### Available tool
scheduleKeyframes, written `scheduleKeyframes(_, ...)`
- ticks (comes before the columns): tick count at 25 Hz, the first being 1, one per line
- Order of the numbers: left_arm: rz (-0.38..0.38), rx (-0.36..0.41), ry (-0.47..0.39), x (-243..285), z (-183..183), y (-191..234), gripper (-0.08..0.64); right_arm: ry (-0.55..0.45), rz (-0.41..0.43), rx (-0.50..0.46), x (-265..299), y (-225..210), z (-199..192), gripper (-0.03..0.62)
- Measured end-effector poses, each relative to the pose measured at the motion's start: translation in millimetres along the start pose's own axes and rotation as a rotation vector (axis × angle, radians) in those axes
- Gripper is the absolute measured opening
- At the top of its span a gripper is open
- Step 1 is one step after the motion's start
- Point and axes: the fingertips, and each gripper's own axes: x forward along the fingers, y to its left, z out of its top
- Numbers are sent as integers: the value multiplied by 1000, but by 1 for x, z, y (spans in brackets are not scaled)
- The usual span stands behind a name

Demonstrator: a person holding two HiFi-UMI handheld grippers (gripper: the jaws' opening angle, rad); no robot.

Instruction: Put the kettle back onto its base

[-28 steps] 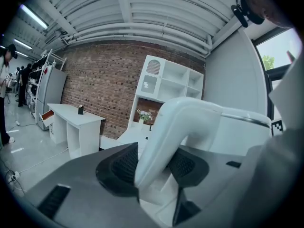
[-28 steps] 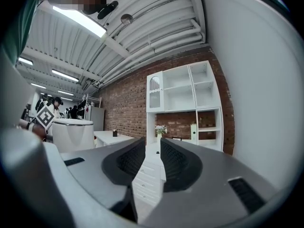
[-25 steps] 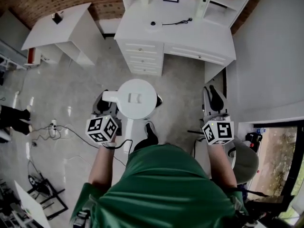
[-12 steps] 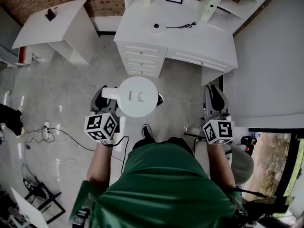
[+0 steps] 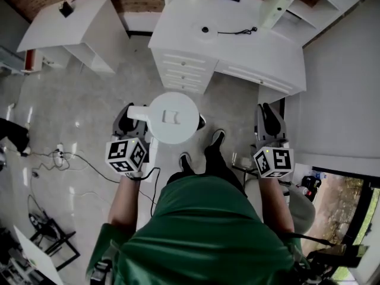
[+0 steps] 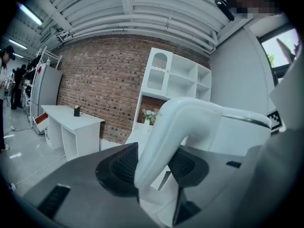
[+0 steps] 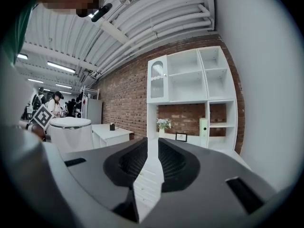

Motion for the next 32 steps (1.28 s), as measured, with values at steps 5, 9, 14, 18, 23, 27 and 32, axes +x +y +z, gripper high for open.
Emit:
scheduleKeyframes(5, 39, 4, -4, 21, 10, -3, 196, -26, 48, 20, 37, -17, 2, 84)
scheduleKeyframes(9, 71, -3, -29, 43, 29, -9, 196, -52, 83, 29, 70, -41, 14, 83)
scheduleKeyframes(14, 110, -20, -47, 85, 45, -26, 196, -57, 112, 46, 107, -86, 16, 79)
scheduleKeyframes(18, 137, -41, -53, 117, 56, -41, 196, -61, 131, 65, 134, -122, 22, 75)
scheduleKeyframes(23, 166, -45, -58, 153, 67, -61, 196, -59, 142, 79, 154, -165, 21, 75)
scheduleKeyframes(27, 186, -19, -61, 179, 71, -76, 196, -56, 136, 96, 164, -198, 18, 71)
scheduleKeyframes(32, 199, -37, -54, 207, 73, -82, 196, -44, 134, 114, 175, -222, 12, 66)
